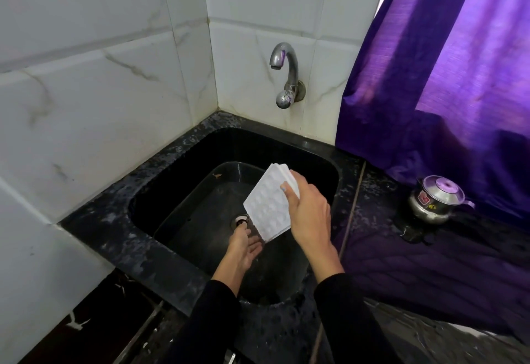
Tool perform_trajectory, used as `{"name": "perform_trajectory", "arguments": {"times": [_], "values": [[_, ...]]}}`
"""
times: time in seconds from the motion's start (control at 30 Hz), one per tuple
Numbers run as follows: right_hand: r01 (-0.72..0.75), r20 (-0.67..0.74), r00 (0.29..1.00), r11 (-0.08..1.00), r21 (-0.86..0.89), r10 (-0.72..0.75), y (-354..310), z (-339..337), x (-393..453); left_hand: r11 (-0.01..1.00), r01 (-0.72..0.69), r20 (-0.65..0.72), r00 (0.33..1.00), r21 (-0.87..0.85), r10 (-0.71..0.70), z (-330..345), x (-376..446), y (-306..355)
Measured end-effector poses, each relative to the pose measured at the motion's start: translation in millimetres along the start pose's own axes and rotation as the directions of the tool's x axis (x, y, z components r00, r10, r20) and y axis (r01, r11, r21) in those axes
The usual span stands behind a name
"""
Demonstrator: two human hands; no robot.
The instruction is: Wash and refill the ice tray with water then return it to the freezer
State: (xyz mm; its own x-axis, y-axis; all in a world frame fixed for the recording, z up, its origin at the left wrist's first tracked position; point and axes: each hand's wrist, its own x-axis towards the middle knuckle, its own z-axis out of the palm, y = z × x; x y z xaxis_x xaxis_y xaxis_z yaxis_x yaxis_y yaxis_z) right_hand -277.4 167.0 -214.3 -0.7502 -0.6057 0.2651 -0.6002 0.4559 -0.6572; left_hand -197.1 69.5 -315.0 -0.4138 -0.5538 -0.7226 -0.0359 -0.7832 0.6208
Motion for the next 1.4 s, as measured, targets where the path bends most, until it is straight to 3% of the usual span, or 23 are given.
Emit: {"name": "perform_trajectory", "arguments": {"times": [0.37,0.63,0.93,1.27,1.4], "values": [[0.108,0.03,0.994,0.99,-0.092,-0.106,-9.7,-4.9,-4.3,1.0,-0.013,-0.012,1.0,-0.025,0.013,13.7,-10.5,9.2],[0.169,-0.092,0.979,0.977,-0.128,-0.181,-15.3,-6.2,-8.1,1.0,-0.009,-0.013,1.0,-0.028,0.008,22.3,-17.9,11.1],[0.171,-0.013,0.985,0.978,-0.123,-0.174,-7.2,14.6,-25.7,0.999,0.025,0.053,0.998,0.038,-0.027,15.5,-27.7,5.6],[0.207,-0.113,0.968,0.969,-0.139,-0.223,-4.9,26.1,-31.6,0.993,0.071,0.043,0.996,0.091,-0.075,2.5,-14.4,19.1],[0.161,-0.144,0.974,0.982,-0.101,-0.175,-0.2,26.7,-33.9,0.992,0.058,0.028,0.998,0.109,-0.062,5.4,-5.8,26.8]]}}
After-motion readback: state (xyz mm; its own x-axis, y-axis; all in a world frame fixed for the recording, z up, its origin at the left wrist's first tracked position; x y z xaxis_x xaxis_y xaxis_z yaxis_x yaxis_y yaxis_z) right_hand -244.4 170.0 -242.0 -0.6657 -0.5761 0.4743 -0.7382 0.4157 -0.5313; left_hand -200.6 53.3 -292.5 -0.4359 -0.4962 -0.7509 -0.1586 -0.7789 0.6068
